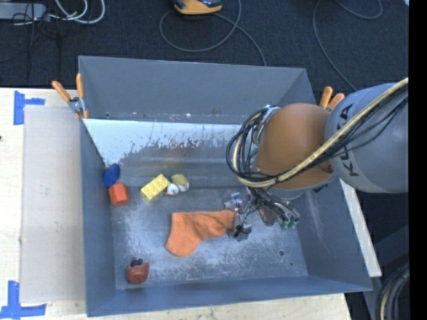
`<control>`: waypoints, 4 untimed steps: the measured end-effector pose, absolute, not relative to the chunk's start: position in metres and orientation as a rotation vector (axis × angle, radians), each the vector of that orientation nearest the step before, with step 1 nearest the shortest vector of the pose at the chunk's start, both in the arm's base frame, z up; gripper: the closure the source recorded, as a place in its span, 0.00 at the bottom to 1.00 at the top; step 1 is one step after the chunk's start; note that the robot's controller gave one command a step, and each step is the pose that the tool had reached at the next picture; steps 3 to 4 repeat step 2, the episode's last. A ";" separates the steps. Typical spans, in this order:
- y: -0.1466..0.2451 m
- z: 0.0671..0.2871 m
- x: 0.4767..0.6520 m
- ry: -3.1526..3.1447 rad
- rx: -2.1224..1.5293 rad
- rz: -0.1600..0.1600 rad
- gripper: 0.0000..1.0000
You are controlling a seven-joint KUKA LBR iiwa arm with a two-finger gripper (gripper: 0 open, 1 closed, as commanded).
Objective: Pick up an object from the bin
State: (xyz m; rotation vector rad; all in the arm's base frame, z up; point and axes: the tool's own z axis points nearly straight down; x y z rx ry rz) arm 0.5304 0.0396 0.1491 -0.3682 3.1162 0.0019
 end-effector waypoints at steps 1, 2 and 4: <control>0.039 0.149 0.530 3.116 -0.367 0.002 1.00; 0.037 0.312 0.554 3.114 -0.325 0.002 1.00; 0.037 0.312 0.554 3.114 -0.325 0.002 1.00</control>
Offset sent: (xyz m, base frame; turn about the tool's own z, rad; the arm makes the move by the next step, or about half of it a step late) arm 0.0223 -0.0030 0.1607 0.0247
